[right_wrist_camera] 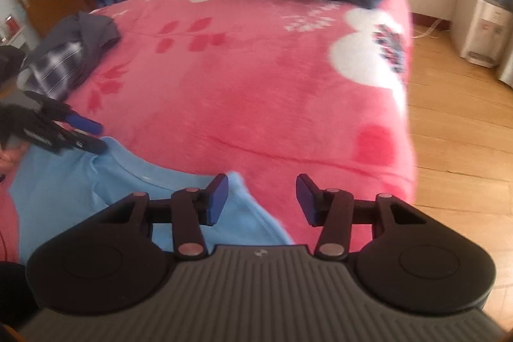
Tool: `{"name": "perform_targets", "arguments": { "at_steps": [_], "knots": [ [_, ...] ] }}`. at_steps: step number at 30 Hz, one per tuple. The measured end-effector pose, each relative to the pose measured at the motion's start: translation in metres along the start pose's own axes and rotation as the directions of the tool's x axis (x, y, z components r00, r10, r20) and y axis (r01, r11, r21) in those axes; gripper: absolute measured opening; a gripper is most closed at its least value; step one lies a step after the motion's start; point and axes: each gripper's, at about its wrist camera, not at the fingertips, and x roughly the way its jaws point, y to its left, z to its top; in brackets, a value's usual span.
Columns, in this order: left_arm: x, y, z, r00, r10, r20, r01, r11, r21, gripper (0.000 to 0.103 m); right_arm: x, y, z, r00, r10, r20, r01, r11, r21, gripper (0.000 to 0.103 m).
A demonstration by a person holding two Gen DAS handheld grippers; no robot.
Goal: Fold clothes
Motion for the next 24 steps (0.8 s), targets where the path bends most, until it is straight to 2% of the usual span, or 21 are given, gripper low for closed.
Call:
{"name": "perform_targets", "arguments": {
  "at_steps": [2, 3, 4, 6, 9, 14, 15, 17, 18, 19, 20, 22, 24],
  "knots": [
    [0.001, -0.002, -0.004, 0.999, 0.042, 0.017, -0.043, 0.999, 0.013, 0.013, 0.021, 0.010, 0.003, 0.999, 0.023, -0.037, -0.023, 1.000, 0.000, 0.043],
    [0.000, -0.003, -0.005, 0.998, 0.059, 0.034, -0.059, 0.998, 0.014, 0.007, 0.032, 0.014, 0.005, 0.998, 0.035, -0.056, -0.035, 0.999, 0.000, 0.030],
    [-0.001, -0.003, -0.005, 0.996, 0.071, 0.050, -0.072, 0.997, 0.005, 0.004, 0.043, 0.017, 0.006, 0.996, 0.028, -0.086, -0.029, 1.000, -0.004, 0.002],
    [-0.004, -0.001, -0.006, 0.991, 0.104, 0.083, -0.102, 0.994, -0.025, 0.003, 0.049, 0.026, 0.004, 0.997, -0.008, -0.083, 0.005, 0.999, -0.038, 0.002],
    [-0.003, 0.003, -0.007, 0.982, 0.149, 0.117, -0.139, 0.987, -0.083, 0.003, 0.048, 0.032, 0.006, 0.998, -0.068, -0.016, 0.068, 0.997, -0.041, 0.002],
    [0.005, 0.009, -0.016, 0.977, 0.155, 0.147, -0.127, 0.975, -0.183, 0.005, 0.061, 0.027, -0.004, 0.994, -0.109, 0.016, 0.109, 0.994, 0.007, 0.002],
    [0.005, 0.011, -0.017, 0.978, 0.148, 0.146, -0.117, 0.972, -0.203, 0.005, 0.060, 0.024, -0.005, 0.994, -0.106, 0.021, 0.105, 0.994, 0.031, 0.002],
    [0.004, 0.014, -0.015, 0.982, 0.122, 0.141, -0.086, 0.967, -0.239, 0.015, 0.054, 0.003, -0.005, 0.999, -0.033, 0.038, 0.024, 0.978, 0.206, 0.004],
    [0.003, 0.017, -0.014, 0.985, 0.101, 0.139, -0.063, 0.965, -0.253, 0.021, 0.050, -0.007, -0.005, 0.999, 0.004, 0.052, -0.019, 0.956, 0.292, 0.005],
    [0.001, 0.019, -0.013, 0.987, 0.081, 0.137, -0.042, 0.963, -0.267, 0.040, 0.048, -0.024, -0.008, 0.996, 0.050, 0.078, -0.078, 0.903, 0.422, 0.007],
    [-0.001, 0.021, -0.011, 0.989, 0.062, 0.136, -0.022, 0.959, -0.282, 0.057, 0.045, -0.040, -0.011, 0.990, 0.091, 0.112, -0.138, 0.827, 0.545, 0.008],
    [-0.011, 0.020, -0.011, 0.987, 0.066, 0.144, -0.021, 0.955, -0.297, 0.060, 0.023, -0.065, -0.024, 0.976, 0.067, 0.209, -0.197, 0.689, 0.697, 0.014],
    [-0.025, 0.020, -0.013, 0.986, 0.078, 0.149, -0.027, 0.948, -0.318, 0.061, 0.000, -0.089, -0.038, 0.954, 0.020, 0.298, -0.263, 0.525, 0.810, 0.021]
  ]
}}
